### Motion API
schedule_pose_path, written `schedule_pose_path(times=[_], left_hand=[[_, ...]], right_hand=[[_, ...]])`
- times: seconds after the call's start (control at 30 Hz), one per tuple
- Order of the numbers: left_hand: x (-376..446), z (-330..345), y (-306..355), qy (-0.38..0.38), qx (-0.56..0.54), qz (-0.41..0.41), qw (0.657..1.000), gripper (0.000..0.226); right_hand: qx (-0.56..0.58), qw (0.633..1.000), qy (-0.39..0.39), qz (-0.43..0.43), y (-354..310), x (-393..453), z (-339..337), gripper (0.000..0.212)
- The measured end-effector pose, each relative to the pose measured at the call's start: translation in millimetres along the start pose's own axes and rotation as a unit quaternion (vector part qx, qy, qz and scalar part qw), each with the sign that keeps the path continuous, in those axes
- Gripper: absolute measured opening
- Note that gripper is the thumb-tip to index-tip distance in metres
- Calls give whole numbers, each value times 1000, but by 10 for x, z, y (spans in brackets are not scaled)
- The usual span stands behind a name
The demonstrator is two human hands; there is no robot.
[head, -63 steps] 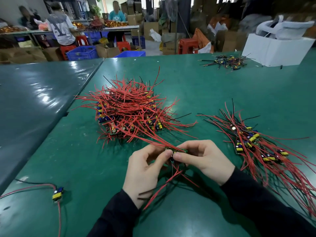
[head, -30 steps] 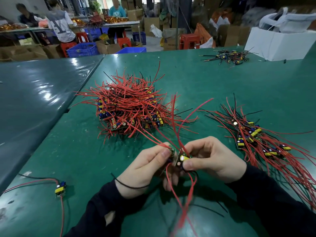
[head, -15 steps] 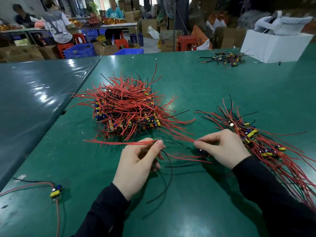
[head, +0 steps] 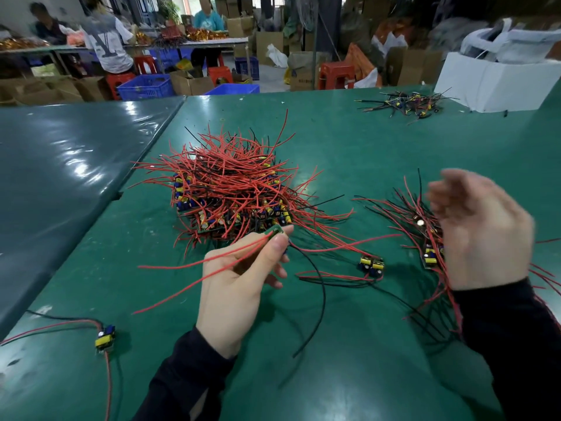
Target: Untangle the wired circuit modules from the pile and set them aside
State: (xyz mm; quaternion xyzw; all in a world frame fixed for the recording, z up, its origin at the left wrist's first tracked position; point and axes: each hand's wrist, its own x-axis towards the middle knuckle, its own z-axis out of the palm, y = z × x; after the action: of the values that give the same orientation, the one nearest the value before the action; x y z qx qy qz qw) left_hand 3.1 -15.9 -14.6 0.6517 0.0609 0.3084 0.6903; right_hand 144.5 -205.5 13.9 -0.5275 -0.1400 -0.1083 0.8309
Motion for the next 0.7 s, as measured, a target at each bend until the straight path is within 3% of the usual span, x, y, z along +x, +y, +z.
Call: schedule_pose_path(times=[0.07, 0.13, 0.23, 0.3, 0.37, 0.47, 0.53, 0.6, 0.7], left_hand=[[0, 10, 8, 20, -39, -11, 999, 23], [-8, 19, 8, 41, -63, -13, 997, 22], [-58, 79, 8, 66, 54, 76, 993, 25], [-70, 118, -19, 55, 165, 167, 970, 29], [-146, 153, -36, 37, 238, 234, 942, 33], [-185, 139, -57, -27, 337, 310, 889, 33], [-122, 157, -111, -76, 389, 284, 873, 36], [-65, 139, -142, -74, 406, 236, 880, 45], [-49, 181, -64, -69, 340, 180, 920, 50]], right_hand=[[90, 991, 84, 44, -73, 44, -39, 23], [101, 992, 57, 45, -85, -26, -7, 27], [16, 978, -190, 89, -24, -281, 130, 31], [-40, 910, -361, 201, 43, -472, 241, 30], [-44, 847, -442, 292, 120, -630, 320, 35], [25, 851, -398, 342, 172, -737, 395, 33], [61, 873, -352, 333, 168, -732, 416, 22], [84, 894, -302, 321, 150, -682, 419, 15], [53, 940, -213, 263, 128, -552, 350, 26]])
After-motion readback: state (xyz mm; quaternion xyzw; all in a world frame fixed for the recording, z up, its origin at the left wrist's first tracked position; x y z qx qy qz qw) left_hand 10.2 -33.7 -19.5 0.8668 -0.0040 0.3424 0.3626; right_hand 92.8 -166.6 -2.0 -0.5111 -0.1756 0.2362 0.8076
